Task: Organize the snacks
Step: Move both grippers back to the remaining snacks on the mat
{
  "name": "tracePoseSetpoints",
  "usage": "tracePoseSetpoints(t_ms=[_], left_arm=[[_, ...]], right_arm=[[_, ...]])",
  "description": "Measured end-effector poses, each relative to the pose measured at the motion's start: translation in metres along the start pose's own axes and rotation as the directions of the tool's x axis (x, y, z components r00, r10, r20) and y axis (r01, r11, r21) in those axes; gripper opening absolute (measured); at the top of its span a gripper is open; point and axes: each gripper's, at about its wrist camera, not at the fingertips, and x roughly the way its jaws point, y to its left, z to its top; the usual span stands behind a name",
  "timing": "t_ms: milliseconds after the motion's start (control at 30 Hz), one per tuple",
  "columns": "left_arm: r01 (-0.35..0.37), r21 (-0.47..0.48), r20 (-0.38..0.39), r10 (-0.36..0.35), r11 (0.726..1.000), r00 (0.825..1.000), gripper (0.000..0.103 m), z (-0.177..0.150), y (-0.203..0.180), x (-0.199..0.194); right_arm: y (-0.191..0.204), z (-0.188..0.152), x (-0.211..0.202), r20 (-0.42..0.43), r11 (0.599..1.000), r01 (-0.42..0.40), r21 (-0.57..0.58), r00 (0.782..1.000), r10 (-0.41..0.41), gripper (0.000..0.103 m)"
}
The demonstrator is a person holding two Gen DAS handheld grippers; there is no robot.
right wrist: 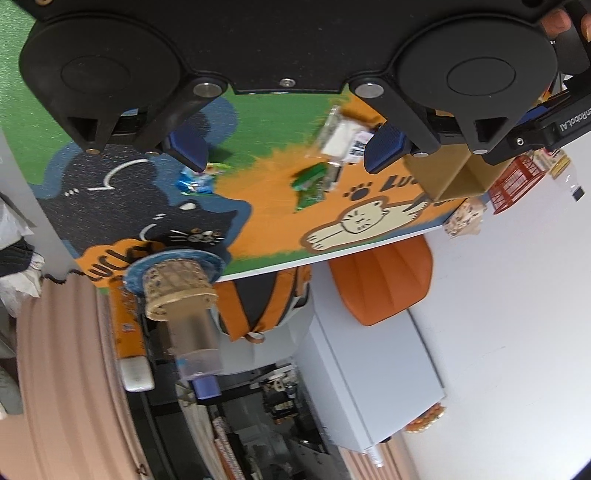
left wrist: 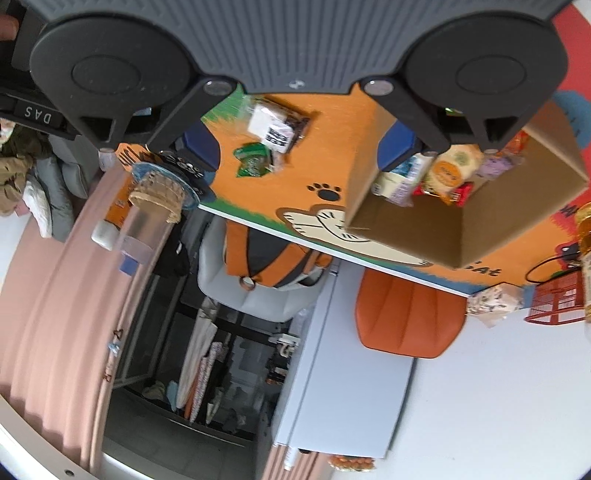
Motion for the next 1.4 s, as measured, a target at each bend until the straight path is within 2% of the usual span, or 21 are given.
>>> tracePoseSetpoints(t_ms=[333, 967, 1400], left_arm=[[0.029, 0.048, -0.036, -0.028, 0.998, 0.999, 0.091, -0.007, -0.026, 0.025], [-0.015, 0.080, -0.149, 0.026, 0.997, 0.988, 0.090, -0.023, -0.040, 0.097], [-0.050, 0.084, -0.208, 0.066, 0.995, 0.976, 0.090, -0.031, -0.038, 0.144]], right_arm=[[-0.030, -0.005, 0.015, -0.021, 0.998, 0.027, 0.058, 0.999, -0.026, 0.092], [-0.049, 0.004, 0.061, -0.072, 0.997, 0.043, 0.060, 0.997, -0.039, 0.086], [-0.052, 0.008, 0.107, -0.134, 0.996, 0.091, 0.023, 0.987, -0.087, 0.079]])
